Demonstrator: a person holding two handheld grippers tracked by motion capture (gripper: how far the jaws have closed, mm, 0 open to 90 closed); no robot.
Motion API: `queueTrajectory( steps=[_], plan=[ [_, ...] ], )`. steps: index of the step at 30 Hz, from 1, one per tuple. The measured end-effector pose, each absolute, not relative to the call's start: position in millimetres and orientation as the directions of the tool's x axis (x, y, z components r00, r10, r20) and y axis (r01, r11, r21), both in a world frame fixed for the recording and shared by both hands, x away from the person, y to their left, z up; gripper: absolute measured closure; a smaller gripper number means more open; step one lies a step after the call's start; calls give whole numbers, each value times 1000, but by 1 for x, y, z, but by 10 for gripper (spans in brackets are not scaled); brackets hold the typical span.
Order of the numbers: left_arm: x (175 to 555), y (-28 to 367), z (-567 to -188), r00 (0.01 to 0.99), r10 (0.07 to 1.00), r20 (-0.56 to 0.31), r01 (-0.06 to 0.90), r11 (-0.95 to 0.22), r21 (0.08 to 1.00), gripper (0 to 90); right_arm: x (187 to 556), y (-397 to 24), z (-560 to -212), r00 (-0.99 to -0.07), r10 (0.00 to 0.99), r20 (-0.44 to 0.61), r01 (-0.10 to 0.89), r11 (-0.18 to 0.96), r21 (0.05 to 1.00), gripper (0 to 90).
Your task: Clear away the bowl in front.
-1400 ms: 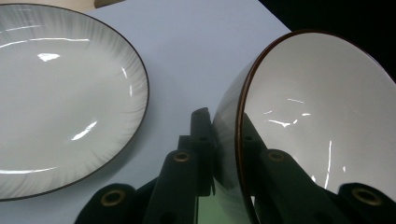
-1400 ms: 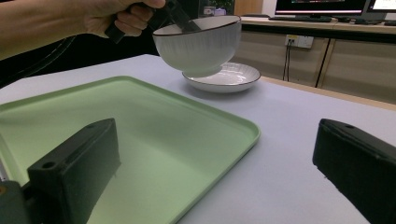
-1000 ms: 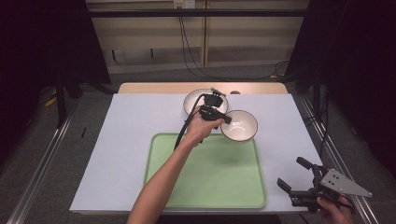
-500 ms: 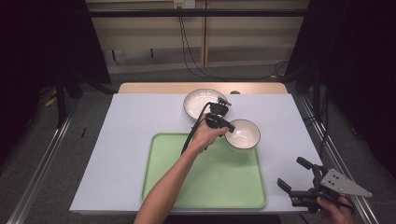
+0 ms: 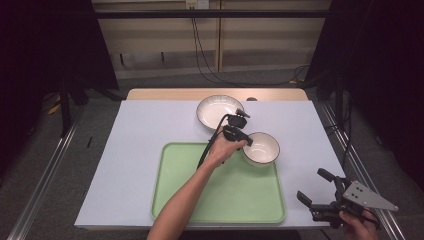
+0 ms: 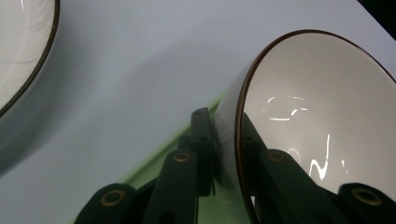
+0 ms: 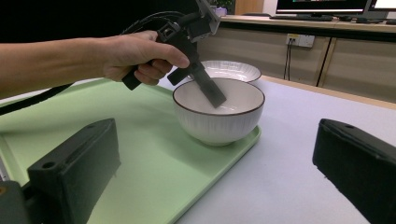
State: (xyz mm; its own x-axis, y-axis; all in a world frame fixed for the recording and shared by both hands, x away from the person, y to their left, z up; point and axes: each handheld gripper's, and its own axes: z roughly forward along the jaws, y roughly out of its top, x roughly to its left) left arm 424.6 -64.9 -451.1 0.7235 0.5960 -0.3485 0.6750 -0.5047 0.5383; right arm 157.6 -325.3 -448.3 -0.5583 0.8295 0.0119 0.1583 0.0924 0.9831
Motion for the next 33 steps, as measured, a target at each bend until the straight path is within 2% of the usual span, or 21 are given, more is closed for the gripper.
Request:
queueTrajectory(
  steps=[4,12,17,18,21,22,25,26,29,30,33],
  plan=[
    [425,-63,-455,718,589,-370,680,-482,552,812,157,-324,-448,-558,830,17,155,84,984,0],
    [423,-63,-455,723,589,-360,670,-472,573,803,157,-325,-448,-558,830,11,156,91,984,0],
    [421,-61,-456,734,585,-344,651,-462,603,728,158,-325,-448,-558,830,13,157,91,983,0],
    [420,-61,-456,744,583,-327,637,-471,610,670,158,-324,-448,-555,832,18,159,85,984,0],
    [419,-62,-454,744,587,-318,629,-456,629,562,158,-324,-448,-556,831,18,160,86,983,0],
    [419,-61,-453,752,583,-307,620,-467,631,562,158,-324,-448,-561,828,15,156,87,984,0],
    [418,-61,-450,753,586,-299,611,-455,648,432,157,-325,-448,-558,830,17,159,87,983,0],
    [418,-60,-449,759,590,-277,598,-461,656,325,157,-324,-448,-561,828,18,157,85,984,0],
    [418,-60,-448,741,603,-295,617,-437,655,173,158,-324,-448,-561,828,15,155,88,984,0],
    [418,-58,-446,741,612,-276,607,-436,664,127,157,-324,-448,-561,827,18,158,85,984,0],
    [418,-57,-445,741,614,-274,600,-422,680,74,158,-324,-448,-559,829,17,158,87,984,0]
  ],
)
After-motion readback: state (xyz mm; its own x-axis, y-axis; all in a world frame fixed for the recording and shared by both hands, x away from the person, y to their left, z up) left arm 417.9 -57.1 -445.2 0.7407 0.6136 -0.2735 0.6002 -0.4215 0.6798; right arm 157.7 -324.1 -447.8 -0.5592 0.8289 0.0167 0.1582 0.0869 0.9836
